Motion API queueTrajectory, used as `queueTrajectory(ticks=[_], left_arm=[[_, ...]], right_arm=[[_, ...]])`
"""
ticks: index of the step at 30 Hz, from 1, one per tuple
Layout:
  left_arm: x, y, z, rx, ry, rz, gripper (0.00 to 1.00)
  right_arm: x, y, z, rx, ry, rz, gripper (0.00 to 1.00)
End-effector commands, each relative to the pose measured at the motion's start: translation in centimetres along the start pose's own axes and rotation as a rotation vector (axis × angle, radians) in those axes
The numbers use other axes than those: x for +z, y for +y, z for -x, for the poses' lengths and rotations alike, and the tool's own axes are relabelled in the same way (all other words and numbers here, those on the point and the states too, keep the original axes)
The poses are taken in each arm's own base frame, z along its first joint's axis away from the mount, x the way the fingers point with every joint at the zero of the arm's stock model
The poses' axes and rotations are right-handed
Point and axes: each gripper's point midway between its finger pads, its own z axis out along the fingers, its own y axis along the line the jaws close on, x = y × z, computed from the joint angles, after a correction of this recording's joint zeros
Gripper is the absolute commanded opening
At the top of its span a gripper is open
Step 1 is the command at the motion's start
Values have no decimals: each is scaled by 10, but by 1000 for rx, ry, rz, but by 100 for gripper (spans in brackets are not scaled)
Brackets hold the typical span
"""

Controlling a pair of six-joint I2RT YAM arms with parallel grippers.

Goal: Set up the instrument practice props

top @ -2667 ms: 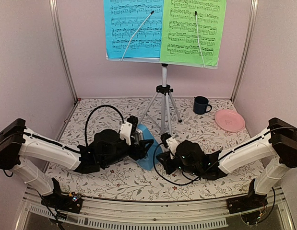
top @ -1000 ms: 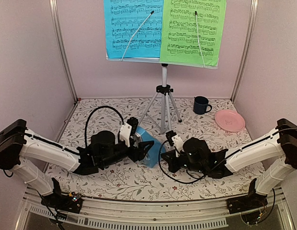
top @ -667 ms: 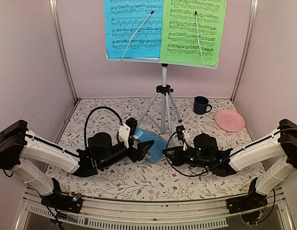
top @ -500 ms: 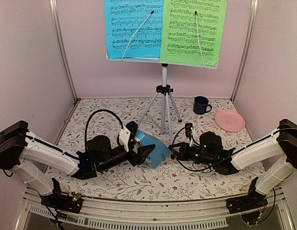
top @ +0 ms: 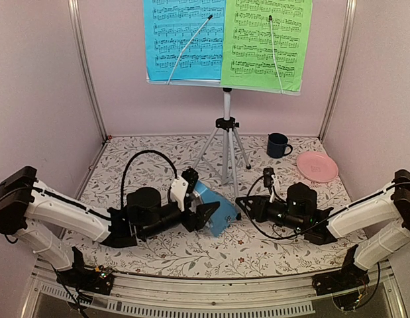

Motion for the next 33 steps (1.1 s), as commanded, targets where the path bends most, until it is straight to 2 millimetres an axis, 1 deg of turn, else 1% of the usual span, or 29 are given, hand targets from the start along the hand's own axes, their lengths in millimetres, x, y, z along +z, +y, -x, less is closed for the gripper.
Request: queueTrajectory(ticks=[1,3,4,6,9,15,18,23,28,33], left_arm=[[-1,13,73,0,-149,126,0],[3,18,80,63,-123,194,0],[5,17,88,94,-117,220,0],[10,15,92,148,-80,253,0],[13,10,101,175,-49,276,0],[14,-8,117,255,-11,298,0],[12,-17,125,329,-7,330,0],[11,-33,133,377,-6,324,0],[11,-36,134,384,2,323,0],[13,-38,132,387,11,313,0]], right_arm=[[-15,11,9,-180,-60,9,52],[-17,15,10,-246,-69,8,57],[-17,17,9,-283,-72,8,58],[-15,19,8,-347,-69,7,59],[-7,23,6,-412,-69,7,59],[4,44,6,-507,-113,17,59],[8,47,9,-546,-144,-15,57],[11,47,17,-560,-192,-76,56],[6,49,25,-588,-234,-119,54],[2,52,29,-623,-258,-138,48]])
